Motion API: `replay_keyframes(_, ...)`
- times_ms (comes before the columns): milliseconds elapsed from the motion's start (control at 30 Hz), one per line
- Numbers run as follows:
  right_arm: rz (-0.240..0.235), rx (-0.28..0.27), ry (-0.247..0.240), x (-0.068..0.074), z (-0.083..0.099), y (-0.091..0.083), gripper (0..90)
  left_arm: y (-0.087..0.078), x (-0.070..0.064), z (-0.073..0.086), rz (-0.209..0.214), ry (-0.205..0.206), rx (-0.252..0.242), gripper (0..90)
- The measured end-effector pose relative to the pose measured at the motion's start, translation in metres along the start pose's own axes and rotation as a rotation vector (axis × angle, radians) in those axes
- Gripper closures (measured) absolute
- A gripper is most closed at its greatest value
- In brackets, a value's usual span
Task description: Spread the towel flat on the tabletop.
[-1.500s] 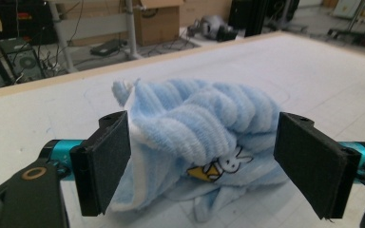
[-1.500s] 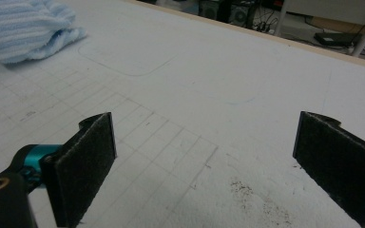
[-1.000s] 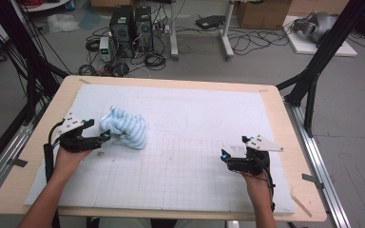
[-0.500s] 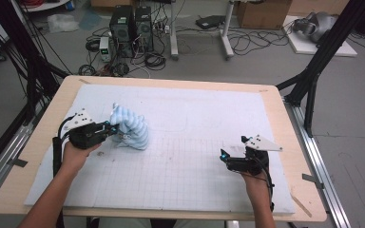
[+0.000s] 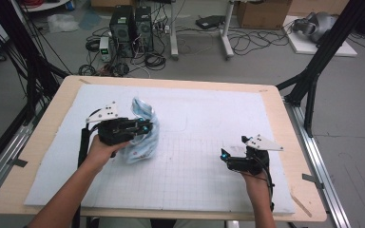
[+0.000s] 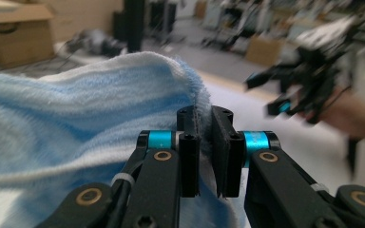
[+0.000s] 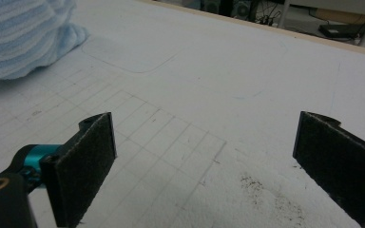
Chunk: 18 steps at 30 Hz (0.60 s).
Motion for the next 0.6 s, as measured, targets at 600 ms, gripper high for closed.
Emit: replay_keyframes(600,-0.062,0.054,0.000,0.028,-0.005,0.028,6.2,-0.065,0.041,0.044,-0.308,-0.049,0.111,81.9)
Point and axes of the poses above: each handheld gripper's, and its own axes: y roughly forward along the jaws, z roughly out of its underside, x roughly to its left, the point moved 4 cm from there along y, roughly forward along the jaws, and after that the axes turned 4 degrees about -y, right-handed, at the moved point
